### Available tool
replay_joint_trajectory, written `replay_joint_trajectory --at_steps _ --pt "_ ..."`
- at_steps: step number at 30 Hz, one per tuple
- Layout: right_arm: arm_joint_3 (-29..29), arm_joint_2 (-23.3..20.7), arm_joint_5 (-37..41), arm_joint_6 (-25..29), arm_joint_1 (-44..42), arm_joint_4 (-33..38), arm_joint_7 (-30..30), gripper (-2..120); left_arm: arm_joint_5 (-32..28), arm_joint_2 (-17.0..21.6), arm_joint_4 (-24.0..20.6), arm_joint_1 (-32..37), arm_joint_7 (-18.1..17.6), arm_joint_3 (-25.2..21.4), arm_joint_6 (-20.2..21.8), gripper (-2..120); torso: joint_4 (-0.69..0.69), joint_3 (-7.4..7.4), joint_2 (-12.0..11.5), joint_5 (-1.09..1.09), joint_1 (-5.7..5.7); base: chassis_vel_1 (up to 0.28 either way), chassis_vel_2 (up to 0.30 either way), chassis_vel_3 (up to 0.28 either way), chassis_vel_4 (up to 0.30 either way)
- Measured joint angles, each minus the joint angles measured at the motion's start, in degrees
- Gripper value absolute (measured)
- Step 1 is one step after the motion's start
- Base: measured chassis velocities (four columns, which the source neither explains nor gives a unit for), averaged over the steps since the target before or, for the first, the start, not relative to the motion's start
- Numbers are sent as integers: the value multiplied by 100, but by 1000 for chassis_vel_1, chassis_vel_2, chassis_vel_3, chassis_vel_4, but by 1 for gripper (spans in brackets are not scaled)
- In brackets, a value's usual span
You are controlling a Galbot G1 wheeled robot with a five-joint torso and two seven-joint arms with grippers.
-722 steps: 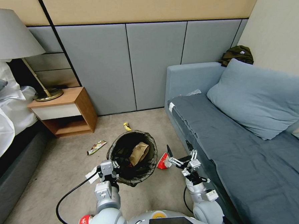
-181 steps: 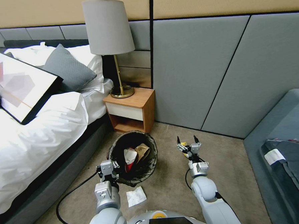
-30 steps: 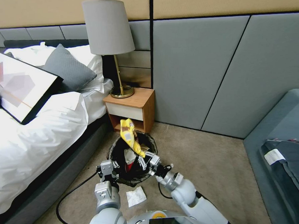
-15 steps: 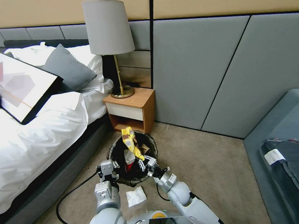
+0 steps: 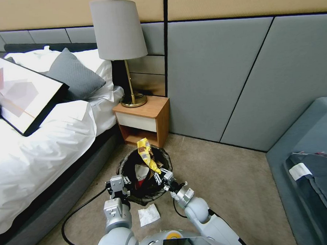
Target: Pick up the trash bin, then pick up the garbage from the floor and place it into the trash bin.
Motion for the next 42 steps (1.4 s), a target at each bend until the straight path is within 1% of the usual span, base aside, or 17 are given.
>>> replay_joint_trajectory --at_steps 1,2,3,4,7,8,10,11,14,18,24,30,35,36,39,40,42 --pt "0 0 0 0 0 0 0 40 0 0 0 0 0 0 0 0 0 0 0 0 0 0 0 0 0" --pt "0 1 -2 2 -1 -1 -2 43 0 0 0 0 0 0 0 0 0 0 0 0 0 0 0 0 0" --pt "1 3 -7 6 -3 -7 -3 50 0 0 0 0 0 0 0 0 0 0 0 0 0 0 0 0 0" --pt "1 3 -7 6 -3 -7 -3 50 0 0 0 0 0 0 0 0 0 0 0 0 0 0 0 0 0" --pt "-12 1 -14 19 1 -22 -4 65 0 0 -1 0 0 -1 0 0 0 0 0 0 0 0 0 0 0" --pt "-12 1 -14 19 1 -22 -4 65 0 0 -1 0 0 -1 0 0 0 0 0 0 0 0 0 0 0" --pt "-33 -8 -26 30 2 -33 -3 74 0 0 -1 0 -1 -3 0 0 0 0 0 0 0 0 0 0 0" --pt "-33 -8 -26 30 2 -33 -3 74 0 0 -1 0 -1 -3 0 0 0 0 0 0 0 0 0 0 0" --pt "-49 -20 -56 36 -14 -36 -1 91 0 0 -1 0 -2 -5 0 0 0 0 0 0 0 0 0 0 0" --pt "-57 -25 -70 41 -41 -3 -2 99 0 0 -2 0 -2 -4 0 0 0 0 0 0 0 0 0 0 0" --pt "-59 -31 -83 42 -81 97 -2 100 1 0 -2 -1 -4 -8 -1 0 0 0 0 0 0 0 0 0 0" --pt "-40 -55 -126 43 -158 388 -1 100 1 0 -5 -2 -7 -12 -4 0 0 0 0 0 0 0 0 0 0" --pt "55 -88 -169 54 -194 870 0 100 1 0 -5 -1 -8 -12 -3 0 0 0 0 0 0 0 0 0 0" --pt "55 -88 -169 54 -194 870 0 100 1 0 -5 -1 -8 -12 -3 0 0 0 0 0 0 0 0 0 0" --pt "163 -97 -193 49 -187 1324 94 100 1 0 -5 -1 -7 -12 -3 0 0 0 0 0 0 0 0 0 0" --pt "163 -97 -193 49 -187 1324 94 100 1 0 -5 -1 -7 -12 -3 0 0 0 0 0 0 0 0 0 0" --pt "293 -69 -370 -37 -217 1706 392 100 1 0 -5 -1 -7 -11 -4 0 0 0 0 0 0 0 0 0 0"
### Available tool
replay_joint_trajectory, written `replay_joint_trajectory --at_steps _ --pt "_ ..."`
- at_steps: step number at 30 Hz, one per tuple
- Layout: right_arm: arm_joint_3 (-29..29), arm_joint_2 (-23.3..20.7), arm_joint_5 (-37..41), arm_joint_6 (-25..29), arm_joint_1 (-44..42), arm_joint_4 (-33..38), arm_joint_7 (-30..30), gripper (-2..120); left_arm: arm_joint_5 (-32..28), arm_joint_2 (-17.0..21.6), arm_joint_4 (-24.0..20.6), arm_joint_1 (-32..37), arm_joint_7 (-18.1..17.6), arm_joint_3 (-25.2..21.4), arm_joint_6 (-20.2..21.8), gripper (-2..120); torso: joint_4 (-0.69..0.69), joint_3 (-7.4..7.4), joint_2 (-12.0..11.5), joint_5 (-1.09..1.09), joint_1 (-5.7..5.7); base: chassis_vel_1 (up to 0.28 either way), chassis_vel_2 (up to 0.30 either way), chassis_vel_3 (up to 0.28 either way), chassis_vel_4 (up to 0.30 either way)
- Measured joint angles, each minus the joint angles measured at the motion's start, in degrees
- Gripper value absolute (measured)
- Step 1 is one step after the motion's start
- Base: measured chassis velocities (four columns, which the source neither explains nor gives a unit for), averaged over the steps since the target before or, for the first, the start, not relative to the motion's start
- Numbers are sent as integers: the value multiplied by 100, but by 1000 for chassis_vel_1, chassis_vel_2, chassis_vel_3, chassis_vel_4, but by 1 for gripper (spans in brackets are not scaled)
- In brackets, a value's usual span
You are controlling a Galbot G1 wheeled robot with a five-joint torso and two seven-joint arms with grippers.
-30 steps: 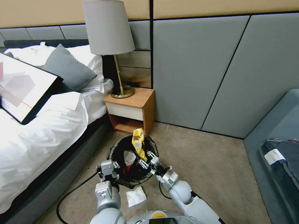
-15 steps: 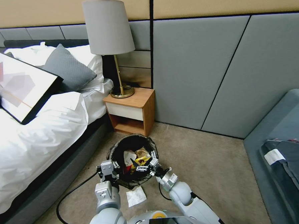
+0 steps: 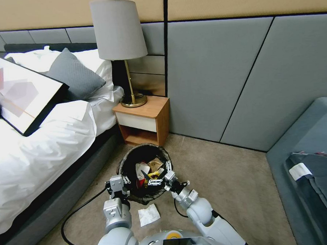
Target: Pick up the trash bin, then pick up the garbage from the floor and place it into the trash bin.
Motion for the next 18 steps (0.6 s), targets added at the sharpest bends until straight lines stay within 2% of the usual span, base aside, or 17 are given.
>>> replay_joint_trajectory --at_steps 6,9,18 --pt "212 65 -216 -194 -170 572 540 100 0 0 0 0 0 1 0 0 -1 0 0 0 0 0 0 0 0" --pt "491 131 -329 -350 -468 1045 1171 100 0 0 0 0 1 3 0 0 -1 0 0 0 0 0 0 0 0" --pt "1204 271 -570 -81 -963 1016 1515 100 0 0 0 0 3 4 1 0 -1 0 0 1 0 0 0 0 0"
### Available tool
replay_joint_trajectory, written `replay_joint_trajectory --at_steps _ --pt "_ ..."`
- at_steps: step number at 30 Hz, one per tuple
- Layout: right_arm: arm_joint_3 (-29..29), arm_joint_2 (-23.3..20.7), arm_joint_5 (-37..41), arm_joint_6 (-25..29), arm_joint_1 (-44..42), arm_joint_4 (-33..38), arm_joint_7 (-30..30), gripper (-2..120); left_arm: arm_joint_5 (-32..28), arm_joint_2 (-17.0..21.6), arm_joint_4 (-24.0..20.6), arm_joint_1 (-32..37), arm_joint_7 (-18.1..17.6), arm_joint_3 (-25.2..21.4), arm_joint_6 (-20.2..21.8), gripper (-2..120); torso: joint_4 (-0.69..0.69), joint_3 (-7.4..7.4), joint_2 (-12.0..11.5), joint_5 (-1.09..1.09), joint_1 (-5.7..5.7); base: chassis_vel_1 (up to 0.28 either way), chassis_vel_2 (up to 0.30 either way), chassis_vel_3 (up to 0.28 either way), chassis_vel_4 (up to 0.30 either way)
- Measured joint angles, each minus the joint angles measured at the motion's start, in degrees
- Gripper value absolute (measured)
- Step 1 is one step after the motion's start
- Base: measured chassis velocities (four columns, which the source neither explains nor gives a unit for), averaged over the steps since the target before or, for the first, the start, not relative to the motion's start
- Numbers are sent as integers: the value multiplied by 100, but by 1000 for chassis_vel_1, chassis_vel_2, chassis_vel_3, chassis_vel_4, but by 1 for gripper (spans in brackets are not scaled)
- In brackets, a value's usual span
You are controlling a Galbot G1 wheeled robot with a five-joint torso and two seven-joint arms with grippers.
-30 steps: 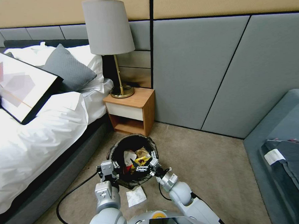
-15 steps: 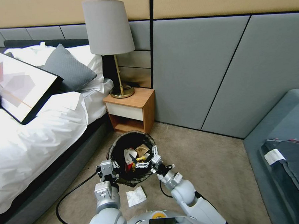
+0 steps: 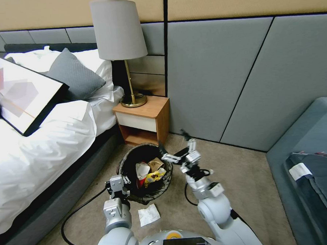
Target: Pick up the trash bin, then pick up the garbage from the floor and place it into the trash bin.
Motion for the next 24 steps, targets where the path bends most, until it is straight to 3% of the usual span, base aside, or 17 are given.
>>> replay_joint_trajectory --at_steps 8,24 --pt "396 203 30 165 -468 -223 395 100 0 0 2 0 1 0 2 0 0 0 0 -1 0 0 0 0 0" --pt "410 220 77 228 -359 -385 300 100 0 0 3 0 1 0 2 0 0 0 0 -1 0 3 2 2 3"
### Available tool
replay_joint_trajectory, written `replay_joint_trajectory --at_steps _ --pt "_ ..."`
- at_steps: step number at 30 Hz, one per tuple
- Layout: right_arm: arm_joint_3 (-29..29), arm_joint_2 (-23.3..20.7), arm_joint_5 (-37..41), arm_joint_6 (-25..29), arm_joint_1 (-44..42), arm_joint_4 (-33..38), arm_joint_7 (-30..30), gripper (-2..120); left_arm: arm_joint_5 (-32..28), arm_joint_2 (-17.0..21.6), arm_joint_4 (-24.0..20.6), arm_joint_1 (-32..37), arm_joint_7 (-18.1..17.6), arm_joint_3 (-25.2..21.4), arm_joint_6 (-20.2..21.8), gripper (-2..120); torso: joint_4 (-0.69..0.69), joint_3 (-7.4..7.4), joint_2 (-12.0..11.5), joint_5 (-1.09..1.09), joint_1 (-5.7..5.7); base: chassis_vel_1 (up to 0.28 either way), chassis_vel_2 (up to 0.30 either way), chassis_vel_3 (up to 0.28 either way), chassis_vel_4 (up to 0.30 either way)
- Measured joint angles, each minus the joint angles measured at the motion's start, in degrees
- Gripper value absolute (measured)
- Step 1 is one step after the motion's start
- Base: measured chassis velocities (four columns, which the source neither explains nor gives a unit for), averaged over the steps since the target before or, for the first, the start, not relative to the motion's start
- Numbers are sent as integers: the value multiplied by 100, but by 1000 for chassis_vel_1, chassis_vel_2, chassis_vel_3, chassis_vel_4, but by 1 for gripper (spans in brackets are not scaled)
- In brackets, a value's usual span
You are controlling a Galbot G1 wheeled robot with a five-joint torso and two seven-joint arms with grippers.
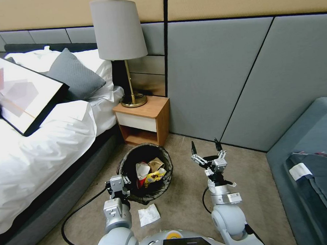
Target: Pick up the trash bin, then pick up the garbage from the floor and place it into the trash bin.
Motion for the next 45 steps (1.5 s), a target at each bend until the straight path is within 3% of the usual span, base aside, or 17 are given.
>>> replay_joint_trajectory --at_steps 45 --pt "-37 15 30 -37 132 -78 -91 100 1 0 0 0 -1 -1 0 0 0 0 0 0 0 102 101 101 101"
